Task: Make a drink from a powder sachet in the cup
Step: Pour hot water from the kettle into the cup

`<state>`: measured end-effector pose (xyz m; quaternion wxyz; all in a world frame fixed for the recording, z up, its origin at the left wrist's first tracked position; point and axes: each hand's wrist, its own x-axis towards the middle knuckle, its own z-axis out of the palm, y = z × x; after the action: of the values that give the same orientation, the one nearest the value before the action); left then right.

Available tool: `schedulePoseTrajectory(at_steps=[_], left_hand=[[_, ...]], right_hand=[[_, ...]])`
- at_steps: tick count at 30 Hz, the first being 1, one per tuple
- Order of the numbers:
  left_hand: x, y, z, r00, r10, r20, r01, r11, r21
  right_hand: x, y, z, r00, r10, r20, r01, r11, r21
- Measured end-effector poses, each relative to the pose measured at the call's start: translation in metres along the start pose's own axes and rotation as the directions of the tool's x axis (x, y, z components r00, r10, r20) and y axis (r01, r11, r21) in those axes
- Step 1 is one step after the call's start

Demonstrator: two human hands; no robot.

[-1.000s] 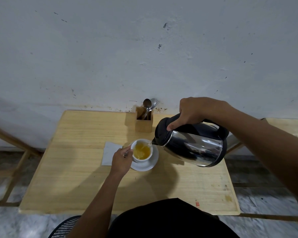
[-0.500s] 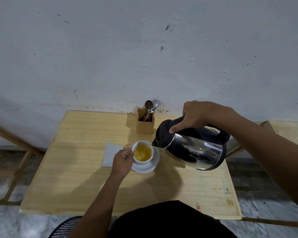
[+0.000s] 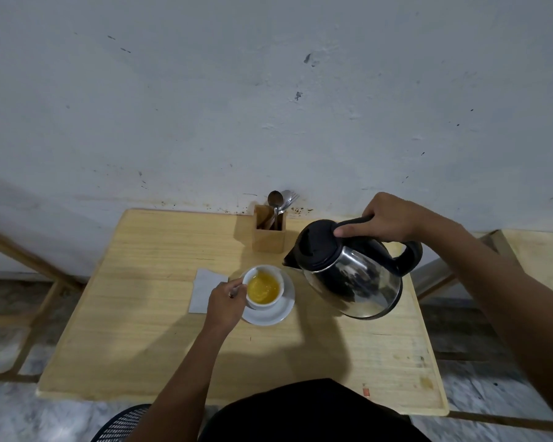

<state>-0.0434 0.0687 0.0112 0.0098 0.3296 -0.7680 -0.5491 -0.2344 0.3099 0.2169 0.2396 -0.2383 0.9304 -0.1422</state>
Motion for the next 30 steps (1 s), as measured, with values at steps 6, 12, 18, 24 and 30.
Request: schedulePoseTrajectory(at_steps=[6,12,18,24,30], left_hand=[[-0.001,0.002,0.005,0.996,-0.059,-0.063,0.056,0.997,-0.054],[-0.003,0.005,0.015,0.980,-0.089,-0.178,0.072,0.993,-0.098],[-0.007,0.011,0.025,0.961,-0.100,-0.258,0.079,0.993,-0.092],[-0.010,0.018,0.035,0.927,-0.113,-0.357,0.084,0.992,-0.096],[-0.011,0.024,0.046,0.886,-0.142,-0.441,0.119,0.990,-0.081]], right_hand=[[-0.010,0.050,0.002,0.968,-0.016,-0.251,0.096,0.945,0.313],[-0.016,0.091,-0.002,0.885,0.045,-0.464,0.203,0.859,0.471],[-0.005,0.124,-0.003,0.831,0.103,-0.546,0.241,0.819,0.521],[0.009,0.141,0.006,0.819,0.074,-0.568,0.290,0.802,0.522],[0.024,0.157,0.017,0.821,0.068,-0.567,0.315,0.775,0.548]])
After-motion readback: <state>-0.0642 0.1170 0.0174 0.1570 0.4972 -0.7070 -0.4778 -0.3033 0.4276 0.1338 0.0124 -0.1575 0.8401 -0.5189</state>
